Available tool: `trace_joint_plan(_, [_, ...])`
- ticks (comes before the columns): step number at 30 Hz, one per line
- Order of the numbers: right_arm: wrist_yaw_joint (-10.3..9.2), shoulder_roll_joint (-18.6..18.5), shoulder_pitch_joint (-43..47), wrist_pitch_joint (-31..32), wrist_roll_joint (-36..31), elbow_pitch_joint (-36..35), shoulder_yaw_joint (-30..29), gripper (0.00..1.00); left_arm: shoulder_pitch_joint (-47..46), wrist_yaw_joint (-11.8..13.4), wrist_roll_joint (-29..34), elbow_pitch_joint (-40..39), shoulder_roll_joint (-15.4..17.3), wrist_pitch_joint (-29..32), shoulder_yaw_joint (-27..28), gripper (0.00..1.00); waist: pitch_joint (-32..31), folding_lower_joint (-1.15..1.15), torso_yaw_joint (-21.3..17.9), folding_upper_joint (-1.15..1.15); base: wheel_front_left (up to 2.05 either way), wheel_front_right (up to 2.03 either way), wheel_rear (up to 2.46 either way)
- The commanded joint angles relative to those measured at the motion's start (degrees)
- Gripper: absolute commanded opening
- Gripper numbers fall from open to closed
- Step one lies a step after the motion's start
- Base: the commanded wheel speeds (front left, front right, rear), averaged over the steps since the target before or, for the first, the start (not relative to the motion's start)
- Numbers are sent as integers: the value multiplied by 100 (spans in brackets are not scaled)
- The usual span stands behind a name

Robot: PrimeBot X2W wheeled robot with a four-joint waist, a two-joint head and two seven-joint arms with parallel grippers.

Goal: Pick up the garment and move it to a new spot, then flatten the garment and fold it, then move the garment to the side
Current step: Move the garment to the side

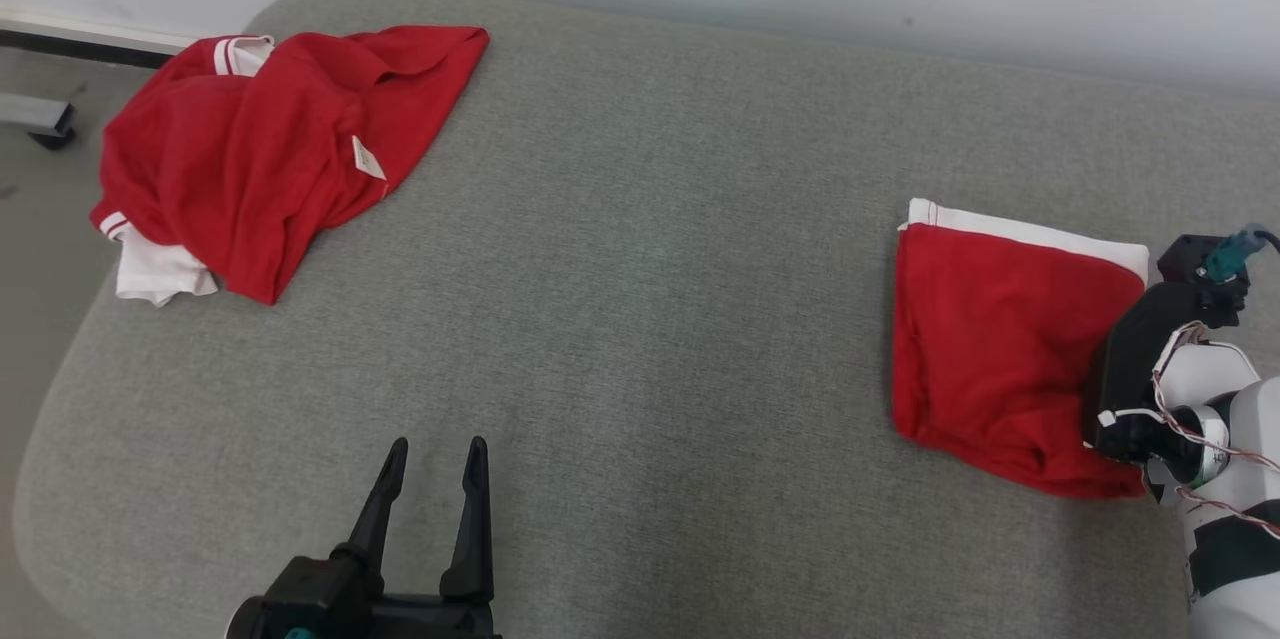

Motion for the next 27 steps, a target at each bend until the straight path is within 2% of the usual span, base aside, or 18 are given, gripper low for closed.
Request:
trace_joint_plan(1, [-14,-51,322,110,-16,93,87,0,-69,14,-8,-25,0,-17,-2,100,62,0,-105,0,0,0,0])
trace_joint_plan(5, [-19,-360,317,7,19,-207,436,0,-163,-7,20,-71,-1,-17,-14,100,173,0,-314,0,0,0,0])
trace_joint_plan(10, [-17,-866,195,-148,187,-486,1158,0,-327,-34,104,-226,0,-16,-8,100,394,0,-714,0,0,0,0])
trace_joint_plan(18, [-14,-1654,-212,-869,472,-644,2108,0,-729,-174,350,-586,1,-16,-74,100,878,0,-1559,0,0,0,0])
trace_joint_plan(19, [-14,-1747,-353,-1027,535,-599,2254,0,-868,-221,458,-647,4,-17,-106,100,1009,0,-1779,0,0,0,0])
trace_joint_plan(25, [-14,-1963,-658,-1507,470,-316,2448,0,-1164,-348,699,-860,6,-16,-288,100,1348,0,-2322,0,0,0,0])
trace_joint_plan(27, [-14,-1994,-816,-1841,412,-147,2402,0,-1255,-398,780,-953,9,-17,-342,100,1497,0,-2546,0,0,0,0])
